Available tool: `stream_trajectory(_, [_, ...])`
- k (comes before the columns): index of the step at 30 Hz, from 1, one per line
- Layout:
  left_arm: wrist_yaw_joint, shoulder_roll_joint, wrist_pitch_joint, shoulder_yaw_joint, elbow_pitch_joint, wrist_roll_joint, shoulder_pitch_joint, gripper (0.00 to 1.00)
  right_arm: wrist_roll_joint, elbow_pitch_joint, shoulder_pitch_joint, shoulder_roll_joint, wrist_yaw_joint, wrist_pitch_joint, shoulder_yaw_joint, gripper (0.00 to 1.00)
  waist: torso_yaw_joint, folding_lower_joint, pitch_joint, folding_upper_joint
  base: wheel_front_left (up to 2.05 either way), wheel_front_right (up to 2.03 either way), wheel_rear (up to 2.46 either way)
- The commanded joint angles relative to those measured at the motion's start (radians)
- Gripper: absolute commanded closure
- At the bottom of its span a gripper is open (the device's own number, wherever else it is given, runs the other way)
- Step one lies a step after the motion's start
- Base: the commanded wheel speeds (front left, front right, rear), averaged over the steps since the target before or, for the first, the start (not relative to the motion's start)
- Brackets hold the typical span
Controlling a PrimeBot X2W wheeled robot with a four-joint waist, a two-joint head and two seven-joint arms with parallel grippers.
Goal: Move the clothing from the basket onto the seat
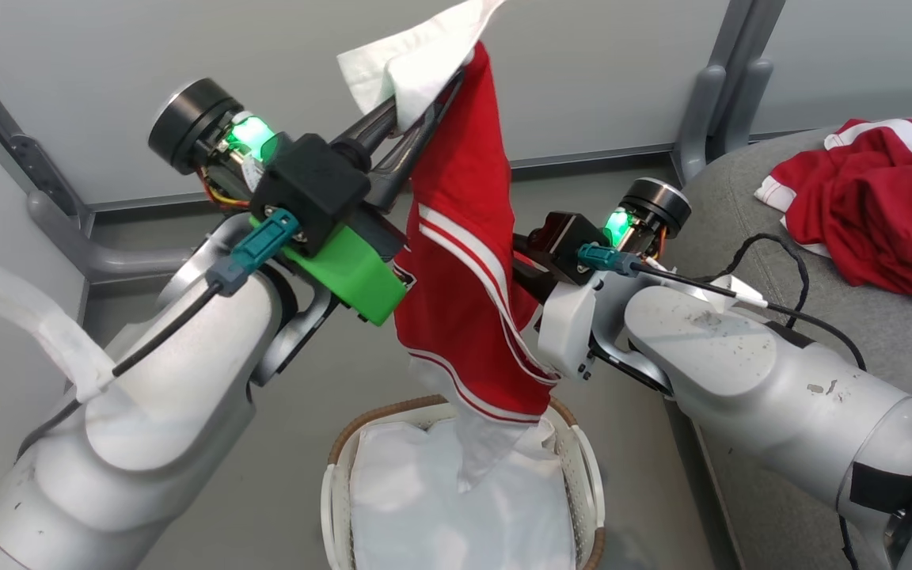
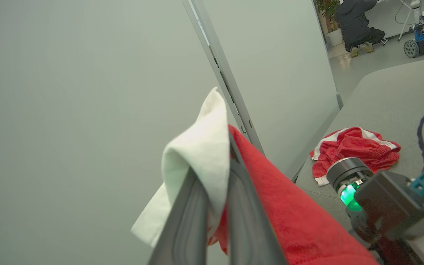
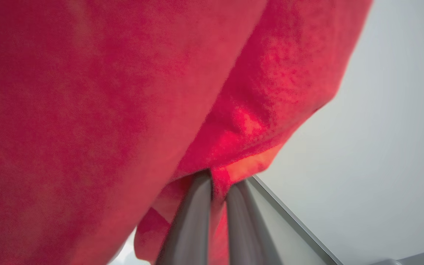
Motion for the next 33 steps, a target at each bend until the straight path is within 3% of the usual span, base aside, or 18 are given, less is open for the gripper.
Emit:
stream_trajectory(1, [0.008, 0.014, -0.006, 0.009, 0.011, -0.018, 0.026, 1.0, 0.004, -0.011, 0.008, -0.008, -0.002, -0.004, -0.015, 1.0, -0.005, 0.0, 0.003, 0.0, 0.0, 0.0, 0.0])
stream_trajectory(4, [0.017, 0.029, -0.023, 0.022, 0.041, -0.039, 0.067, 1.0, -0.009, -0.031, 0.03, -0.018, -0.001, -0.004, -0.049, 1.0, -0.012, 0.0, 0.007, 0.0, 0.0, 0.0, 0.0])
stream_trajectory(5, [0.019, 0.036, -0.029, 0.025, 0.05, -0.043, 0.08, 0.88, -0.011, -0.036, 0.035, -0.019, -0.001, -0.004, -0.061, 1.0, -0.015, 0.0, 0.008, 0.0, 0.0, 0.0, 0.0])
stream_trajectory(6, [0.024, 0.043, -0.04, 0.031, 0.064, -0.051, 0.095, 0.65, -0.012, -0.043, 0.039, -0.022, -0.001, -0.004, -0.077, 1.0, -0.017, 0.0, 0.009, 0.0, 0.0, 0.0, 0.0])
stream_trajectory(7, [0.031, 0.045, -0.052, 0.038, 0.078, -0.06, 0.112, 0.17, -0.014, -0.049, 0.045, -0.023, -0.001, -0.004, -0.094, 1.0, -0.02, 0.0, 0.01, 0.0, 0.0, 0.0, 0.0])
stream_trajectory(8, [0.035, 0.046, -0.062, 0.042, 0.088, -0.068, 0.126, 0.0, -0.016, -0.053, 0.05, -0.025, -0.001, -0.004, -0.109, 1.0, -0.022, 0.0, 0.011, 0.0, 0.0, 0.0, 0.0])
stream_trajectory(20, [0.072, 0.004, -0.174, 0.088, 0.213, -0.136, 0.311, 0.0, -0.057, -0.082, 0.135, -0.018, -0.001, -0.004, -0.308, 1.0, -0.047, 0.0, 0.017, 0.0, 0.0, 0.0, 0.0])
stream_trajectory(33, [0.046, -0.087, -0.18, 0.204, 0.175, -0.071, 0.523, 0.0, -0.135, -0.137, 0.221, -0.009, -0.001, -0.005, -0.444, 1.0, -0.083, 0.0, 0.018, 0.0, 0.0, 0.0, 0.0])
